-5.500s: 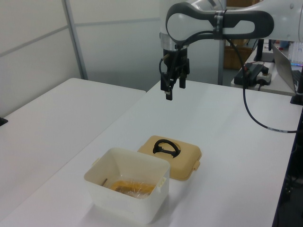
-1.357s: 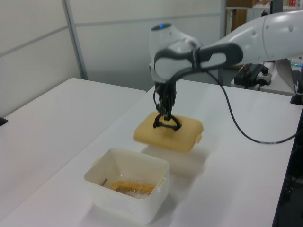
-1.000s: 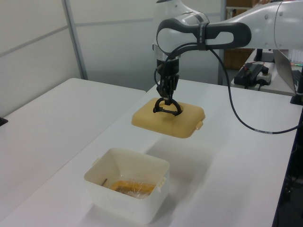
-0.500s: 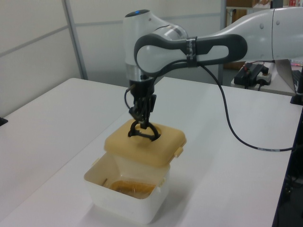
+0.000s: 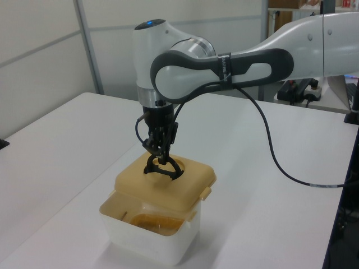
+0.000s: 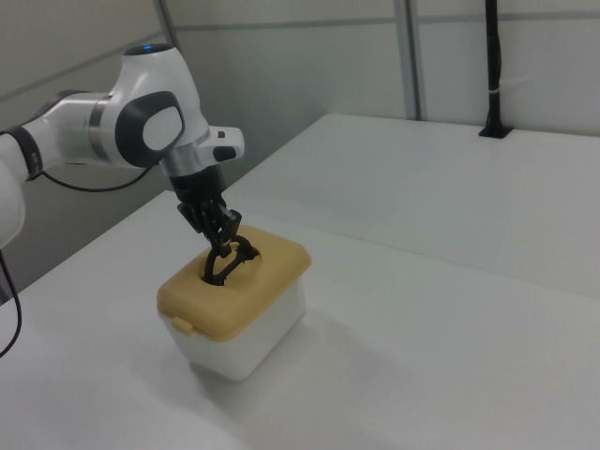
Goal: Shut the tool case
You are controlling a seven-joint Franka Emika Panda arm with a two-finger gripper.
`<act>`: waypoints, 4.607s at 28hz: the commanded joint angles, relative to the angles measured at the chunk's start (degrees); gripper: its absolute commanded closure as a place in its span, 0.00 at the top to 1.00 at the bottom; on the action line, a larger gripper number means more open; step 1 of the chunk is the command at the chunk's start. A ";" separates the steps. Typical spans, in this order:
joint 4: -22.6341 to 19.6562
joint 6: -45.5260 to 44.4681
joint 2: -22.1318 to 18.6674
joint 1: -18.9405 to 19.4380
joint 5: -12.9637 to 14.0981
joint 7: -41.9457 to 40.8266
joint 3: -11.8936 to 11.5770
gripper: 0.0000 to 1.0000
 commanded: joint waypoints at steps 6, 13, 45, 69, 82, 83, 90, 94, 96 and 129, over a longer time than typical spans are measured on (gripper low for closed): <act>0.22 5.50 1.81 3.88 -4.81 6.48 -0.61 0.00; 0.14 5.67 2.17 4.32 -4.64 6.57 -0.61 0.00; -1.27 5.41 2.17 6.61 -4.11 6.75 -0.78 0.00; -0.92 5.32 3.40 6.35 -4.64 6.66 -1.22 1.00; 0.13 0.33 -2.04 1.70 -4.73 4.82 -1.66 1.00; 0.22 -0.65 -2.66 1.08 -4.55 4.03 -1.66 1.00; -0.04 -9.52 -8.64 -3.67 -3.85 -4.14 -1.66 1.00; -0.30 -11.46 -10.48 -4.99 -3.76 -5.03 -1.66 1.00; -1.00 -11.73 -11.10 -5.43 -3.76 -5.20 -1.66 1.00; -3.47 -11.82 -13.56 -10.97 -3.41 -9.78 -1.66 1.00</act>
